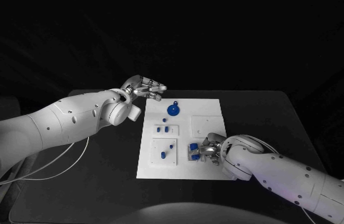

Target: Assemble the parts on the task board

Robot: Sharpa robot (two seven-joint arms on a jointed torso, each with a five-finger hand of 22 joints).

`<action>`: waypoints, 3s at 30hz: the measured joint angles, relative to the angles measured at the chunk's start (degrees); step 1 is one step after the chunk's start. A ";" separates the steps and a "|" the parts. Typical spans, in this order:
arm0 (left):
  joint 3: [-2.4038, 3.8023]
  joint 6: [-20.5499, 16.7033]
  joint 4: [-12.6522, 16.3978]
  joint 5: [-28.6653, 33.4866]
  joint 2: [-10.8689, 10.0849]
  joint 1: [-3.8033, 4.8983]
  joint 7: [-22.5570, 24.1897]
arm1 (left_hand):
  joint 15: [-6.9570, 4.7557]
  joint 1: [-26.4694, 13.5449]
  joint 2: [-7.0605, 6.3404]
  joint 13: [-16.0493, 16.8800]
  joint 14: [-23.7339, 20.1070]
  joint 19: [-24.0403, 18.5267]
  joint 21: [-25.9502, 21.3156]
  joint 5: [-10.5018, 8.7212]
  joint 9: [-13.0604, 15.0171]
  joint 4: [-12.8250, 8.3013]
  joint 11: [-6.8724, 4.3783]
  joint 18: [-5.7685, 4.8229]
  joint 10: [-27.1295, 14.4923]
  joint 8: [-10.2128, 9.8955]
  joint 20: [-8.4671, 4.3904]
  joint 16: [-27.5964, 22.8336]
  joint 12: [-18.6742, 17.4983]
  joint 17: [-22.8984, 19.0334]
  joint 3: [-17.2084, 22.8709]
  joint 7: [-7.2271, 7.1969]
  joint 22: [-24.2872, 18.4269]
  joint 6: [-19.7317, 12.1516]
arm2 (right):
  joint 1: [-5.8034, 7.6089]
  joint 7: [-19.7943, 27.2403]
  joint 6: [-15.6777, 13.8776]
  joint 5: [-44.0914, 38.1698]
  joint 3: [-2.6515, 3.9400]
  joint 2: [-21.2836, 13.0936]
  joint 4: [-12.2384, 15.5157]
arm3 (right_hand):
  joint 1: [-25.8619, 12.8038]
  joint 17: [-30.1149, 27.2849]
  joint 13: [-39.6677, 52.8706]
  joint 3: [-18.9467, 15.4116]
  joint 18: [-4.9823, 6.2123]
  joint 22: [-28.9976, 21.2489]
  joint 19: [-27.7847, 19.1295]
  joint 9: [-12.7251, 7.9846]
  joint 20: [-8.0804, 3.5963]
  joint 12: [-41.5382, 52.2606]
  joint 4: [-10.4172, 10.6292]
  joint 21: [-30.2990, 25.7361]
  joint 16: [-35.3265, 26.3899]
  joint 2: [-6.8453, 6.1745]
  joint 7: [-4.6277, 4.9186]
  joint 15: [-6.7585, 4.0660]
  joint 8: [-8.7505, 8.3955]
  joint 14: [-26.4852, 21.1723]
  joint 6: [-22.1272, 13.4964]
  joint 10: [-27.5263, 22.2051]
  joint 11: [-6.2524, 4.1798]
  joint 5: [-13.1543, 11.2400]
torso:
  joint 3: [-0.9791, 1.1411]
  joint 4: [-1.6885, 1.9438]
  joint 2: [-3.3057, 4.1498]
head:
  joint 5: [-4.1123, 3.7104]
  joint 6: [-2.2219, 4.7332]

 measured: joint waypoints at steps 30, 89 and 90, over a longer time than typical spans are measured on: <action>0.00 0.13 0.00 0.00 -0.07 0.00 -0.18 | 0.20 -0.23 0.23 0.00 -0.20 0.21 0.00 0.00 -0.01 0.00 0.20 0.01 -0.20 0.00 0.21 0.00 0.00 0.04 0.00 0.21 -0.27 -0.21 | -0.02 0.19 -0.34 -1.44 -0.64 0.67 -1.03 | 2.47 0.77 0.12 -32.48 0.01 0.00 0.00 -0.56 0.00 0.00 10.15 0.00 0.00 5.18 0.55 0.09 0.18 -0.08 0.54 0.17 0.16 -9.20 | 0.04 -0.05 -0.01 | 0.32 -0.31; -0.06 -0.12 -0.34 -0.18 0.05 0.00 -0.21 | 0.20 0.00 0.45 0.04 -0.20 0.21 0.23 0.00 -0.03 0.16 -0.84 0.03 2.70 0.00 0.21 0.00 0.00 0.11 0.16 0.21 -0.71 -0.21 | 1.76 3.16 13.79 5.54 9.61 -21.56 -1.61 | 8.13 1.79 -0.50 -4.29 0.00 -0.01 0.00 -0.12 0.00 0.40 1.41 -0.16 0.84 -0.73 0.99 0.29 0.07 0.11 -1.82 -0.47 0.79 -8.23 | 0.13 -0.33 -0.14 | -5.18 1.81; -0.06 -0.12 -0.35 -0.18 0.08 0.00 -0.21 | 0.20 0.00 0.45 0.04 -0.20 0.21 0.23 0.00 -0.03 0.16 -0.84 0.03 2.70 0.00 0.21 0.00 0.00 0.11 0.16 0.21 -0.71 -0.21 | 1.34 2.74 14.13 5.22 9.61 -21.92 -1.43 | 8.05 1.83 -0.50 -3.86 0.01 -0.01 -0.04 -0.30 0.04 0.40 1.56 -0.16 0.84 -0.87 0.99 0.29 0.07 0.11 -1.83 -0.47 0.79 -8.37 | 0.09 -0.36 -0.17 | -5.39 1.79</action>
